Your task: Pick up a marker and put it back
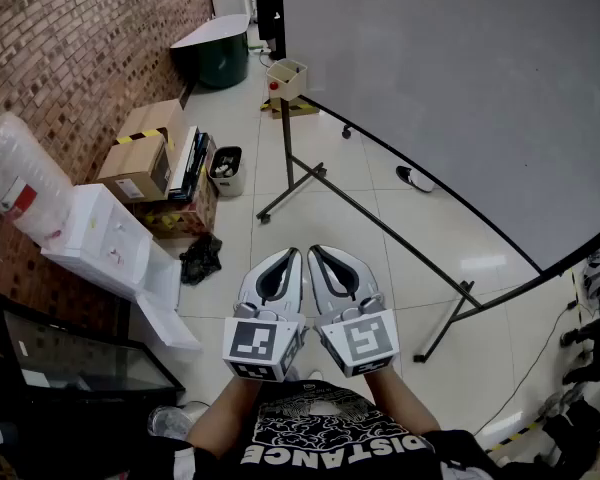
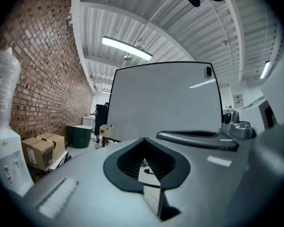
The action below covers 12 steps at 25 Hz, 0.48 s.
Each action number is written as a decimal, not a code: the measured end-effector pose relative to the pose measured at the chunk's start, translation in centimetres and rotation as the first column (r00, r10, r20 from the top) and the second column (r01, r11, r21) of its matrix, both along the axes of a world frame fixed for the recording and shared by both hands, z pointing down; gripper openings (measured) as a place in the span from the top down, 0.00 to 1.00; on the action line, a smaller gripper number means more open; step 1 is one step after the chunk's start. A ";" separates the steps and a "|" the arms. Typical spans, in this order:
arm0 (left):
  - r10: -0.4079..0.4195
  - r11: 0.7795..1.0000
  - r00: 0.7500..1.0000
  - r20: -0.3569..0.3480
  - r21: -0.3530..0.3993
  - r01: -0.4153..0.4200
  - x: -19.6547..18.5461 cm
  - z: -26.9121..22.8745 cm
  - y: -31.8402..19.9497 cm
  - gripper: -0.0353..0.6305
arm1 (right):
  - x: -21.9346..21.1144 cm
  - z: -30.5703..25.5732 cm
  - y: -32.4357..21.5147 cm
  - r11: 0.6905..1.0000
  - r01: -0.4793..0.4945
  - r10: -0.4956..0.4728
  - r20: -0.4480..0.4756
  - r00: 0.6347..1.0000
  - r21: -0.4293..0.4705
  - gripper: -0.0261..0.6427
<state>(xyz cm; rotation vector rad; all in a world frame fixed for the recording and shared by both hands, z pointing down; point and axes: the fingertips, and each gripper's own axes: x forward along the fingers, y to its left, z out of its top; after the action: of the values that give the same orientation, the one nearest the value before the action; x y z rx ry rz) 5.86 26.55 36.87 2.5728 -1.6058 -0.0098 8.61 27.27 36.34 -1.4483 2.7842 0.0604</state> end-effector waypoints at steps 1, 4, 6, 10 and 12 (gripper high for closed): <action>-0.002 1.000 1.000 0.000 -0.001 0.002 0.1 0.1 -0.3 0.94 | 0.1 0.1 -0.3 1.000 0.001 -0.001 -0.001 1.000 -0.001 0.96; -0.005 1.000 1.000 -0.003 0.001 0.006 0.3 0.4 -1.4 0.94 | 0.4 0.4 -1.3 1.000 0.003 -0.003 -0.003 1.000 -0.004 0.96; -0.001 1.000 1.000 -0.003 0.006 0.001 0.4 1.0 -2.4 0.94 | 0.6 0.5 -2.3 1.000 0.003 -0.003 -0.002 1.000 -0.005 0.96; -0.002 1.000 1.000 0.000 0.015 0.002 0.2 1.5 -5.0 0.94 | 0.6 0.7 -4.8 1.000 0.002 -0.002 -0.005 1.000 -0.002 0.96; 0.000 1.000 1.000 -0.002 0.012 0.000 0.1 1.7 -6.3 0.94 | 0.5 0.9 -6.2 1.000 0.001 -0.001 -0.009 1.000 -0.003 0.96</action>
<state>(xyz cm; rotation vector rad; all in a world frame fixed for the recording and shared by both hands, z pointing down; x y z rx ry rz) 5.97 20.22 38.53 2.5803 -1.6100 -0.0223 9.06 21.09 37.23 -1.4507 2.7939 0.0632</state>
